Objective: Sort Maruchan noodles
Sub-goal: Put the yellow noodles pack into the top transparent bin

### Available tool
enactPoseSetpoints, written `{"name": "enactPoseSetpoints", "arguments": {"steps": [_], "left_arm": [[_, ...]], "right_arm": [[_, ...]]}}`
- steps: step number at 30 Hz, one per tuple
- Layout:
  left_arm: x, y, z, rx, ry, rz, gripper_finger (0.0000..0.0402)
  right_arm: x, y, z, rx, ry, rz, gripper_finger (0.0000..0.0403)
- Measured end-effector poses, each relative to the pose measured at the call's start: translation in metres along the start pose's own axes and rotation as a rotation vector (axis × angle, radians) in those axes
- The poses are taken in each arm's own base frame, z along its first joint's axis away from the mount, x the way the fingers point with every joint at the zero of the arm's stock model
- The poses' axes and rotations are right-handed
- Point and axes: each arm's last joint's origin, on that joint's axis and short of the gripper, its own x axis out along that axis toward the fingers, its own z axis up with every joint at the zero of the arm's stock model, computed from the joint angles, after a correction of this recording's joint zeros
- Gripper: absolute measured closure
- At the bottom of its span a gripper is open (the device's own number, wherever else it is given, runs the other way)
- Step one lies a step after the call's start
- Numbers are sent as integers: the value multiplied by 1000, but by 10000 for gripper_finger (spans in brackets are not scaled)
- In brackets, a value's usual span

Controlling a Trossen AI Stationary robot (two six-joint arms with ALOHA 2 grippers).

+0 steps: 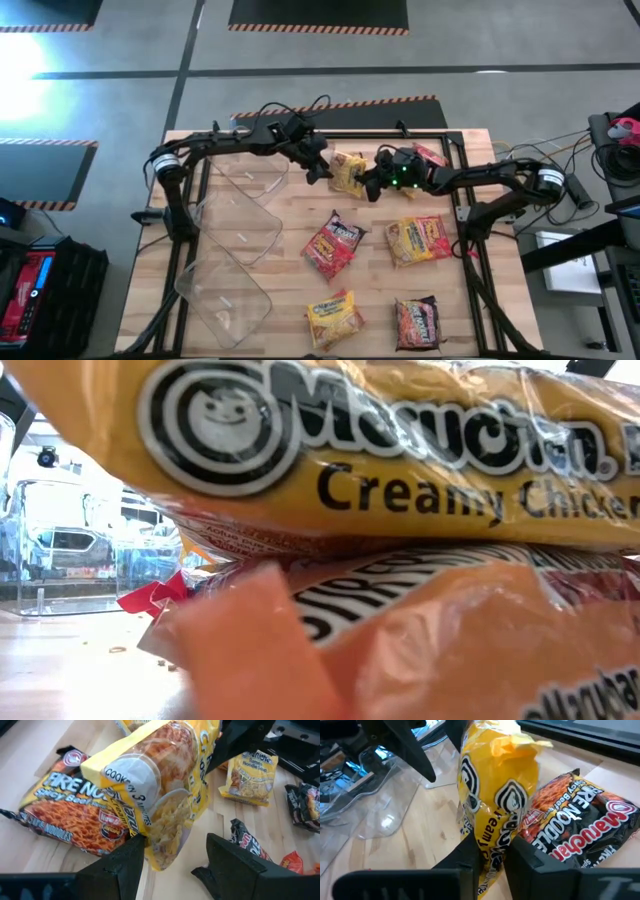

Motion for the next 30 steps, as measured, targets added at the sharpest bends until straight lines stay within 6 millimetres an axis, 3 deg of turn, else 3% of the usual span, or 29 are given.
{"name": "enactPoseSetpoints", "arguments": {"steps": [8, 17, 24, 30], "left_arm": [[-16, -6, 3, 38, 3, -10, 206], [-35, -25, 12, 368, -48, -57, 206], [-25, -34, 15, 485, -92, -70, 206], [-20, -43, 18, 532, -125, -97, 206]], "right_arm": [[-12, 4, 7, -13, -14, -10, 361], [-29, 8, 6, -120, 64, -26, 361], [-33, 16, 11, -245, 88, 132, 361], [-33, 17, 12, -333, 83, 166, 361]]}}
